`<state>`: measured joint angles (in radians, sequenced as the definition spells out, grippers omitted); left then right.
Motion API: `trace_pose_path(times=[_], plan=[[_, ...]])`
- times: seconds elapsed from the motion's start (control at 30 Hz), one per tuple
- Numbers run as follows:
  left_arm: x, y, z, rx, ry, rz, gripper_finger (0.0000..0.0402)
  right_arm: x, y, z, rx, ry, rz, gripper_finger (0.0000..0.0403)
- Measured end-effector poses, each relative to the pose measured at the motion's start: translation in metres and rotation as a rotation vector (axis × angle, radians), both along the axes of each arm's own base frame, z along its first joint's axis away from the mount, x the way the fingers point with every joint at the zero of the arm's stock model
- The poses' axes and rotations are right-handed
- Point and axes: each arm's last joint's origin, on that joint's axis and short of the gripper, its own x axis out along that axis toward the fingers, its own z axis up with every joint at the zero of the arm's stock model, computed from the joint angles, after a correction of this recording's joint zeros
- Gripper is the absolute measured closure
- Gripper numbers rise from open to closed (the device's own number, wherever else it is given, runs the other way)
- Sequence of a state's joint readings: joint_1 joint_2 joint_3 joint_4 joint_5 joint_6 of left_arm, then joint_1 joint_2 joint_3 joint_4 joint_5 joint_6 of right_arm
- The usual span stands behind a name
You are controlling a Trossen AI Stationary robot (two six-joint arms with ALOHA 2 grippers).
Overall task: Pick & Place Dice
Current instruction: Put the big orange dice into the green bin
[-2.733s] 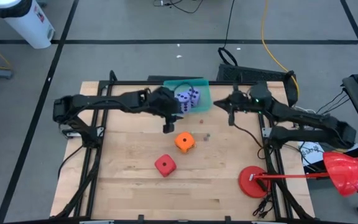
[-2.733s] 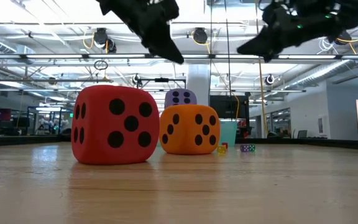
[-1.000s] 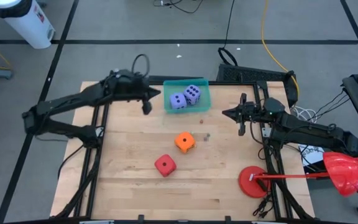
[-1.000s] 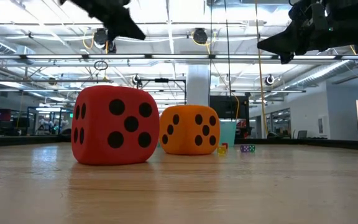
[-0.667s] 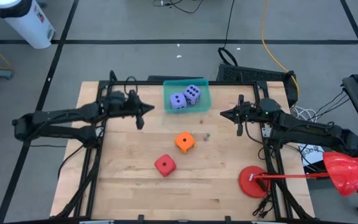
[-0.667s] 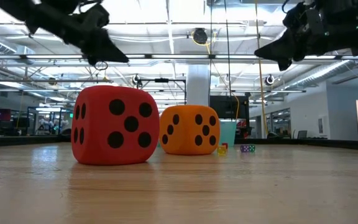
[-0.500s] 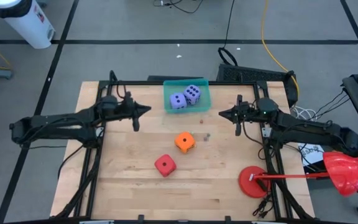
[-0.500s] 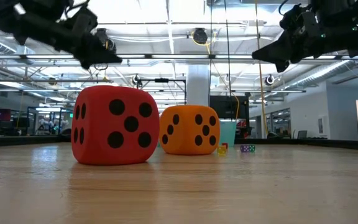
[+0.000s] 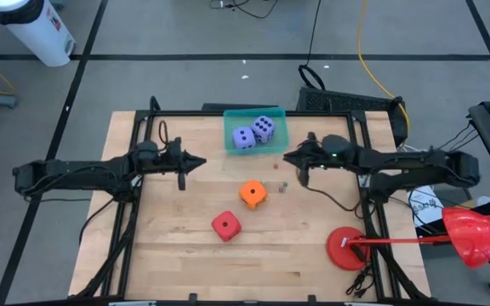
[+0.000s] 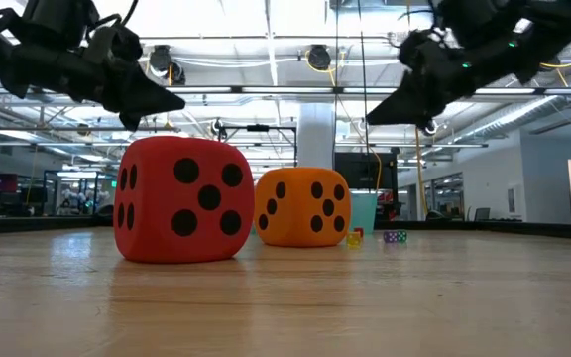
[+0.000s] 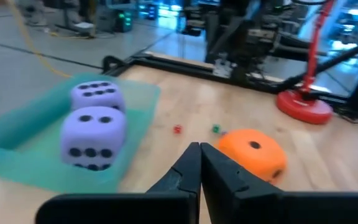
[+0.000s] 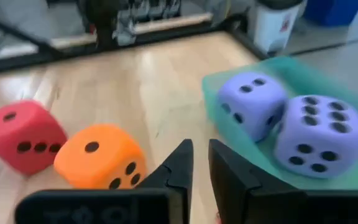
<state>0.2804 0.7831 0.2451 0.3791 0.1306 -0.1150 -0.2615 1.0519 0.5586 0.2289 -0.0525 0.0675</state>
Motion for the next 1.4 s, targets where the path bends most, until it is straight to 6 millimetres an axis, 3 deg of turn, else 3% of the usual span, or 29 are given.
trace_pose_path(times=[0.17, 0.33, 0.43, 0.57, 0.7, 0.87, 1.17, 1.4], plan=[[0.001, -0.005, 0.001, 0.044, -0.007, -0.036, 0.0377, 0.036, 0.007, 0.012, -0.06, 0.133, 0.102, 0.0308], [0.001, -0.005, 0.001, 0.055, -0.004, -0.038, 0.0376, 0.071, 0.018, 0.024, -0.144, 0.227, 0.21, 0.0217], [0.001, -0.005, 0.0, 0.051, 0.01, -0.038, 0.0376, 0.095, 0.02, 0.031, -0.106, 0.282, 0.219, 0.0156], [0.001, -0.005, -0.001, 0.051, 0.014, -0.039, 0.0376, 0.122, 0.017, 0.029, -0.117, 0.399, 0.252, 0.0082], [0.001, -0.005, -0.001, 0.046, 0.014, -0.039, 0.0376, 0.14, 0.017, 0.03, -0.123, 0.391, 0.332, 0.0032], [0.001, -0.006, -0.001, 0.032, 0.013, -0.076, 0.0376, 0.15, 0.019, 0.028, -0.038, 0.41, 0.474, 0.0007], [0.002, -0.009, -0.001, 0.034, 0.019, -0.11, 0.0376, 0.15, 0.028, 0.029, -0.11, 0.362, 0.694, 0.0003], [0.002, -0.009, -0.001, 0.04, 0.02, -0.111, 0.0376, 0.16, 0.031, 0.005, -0.13, 0.415, 0.74, 0.0003]])
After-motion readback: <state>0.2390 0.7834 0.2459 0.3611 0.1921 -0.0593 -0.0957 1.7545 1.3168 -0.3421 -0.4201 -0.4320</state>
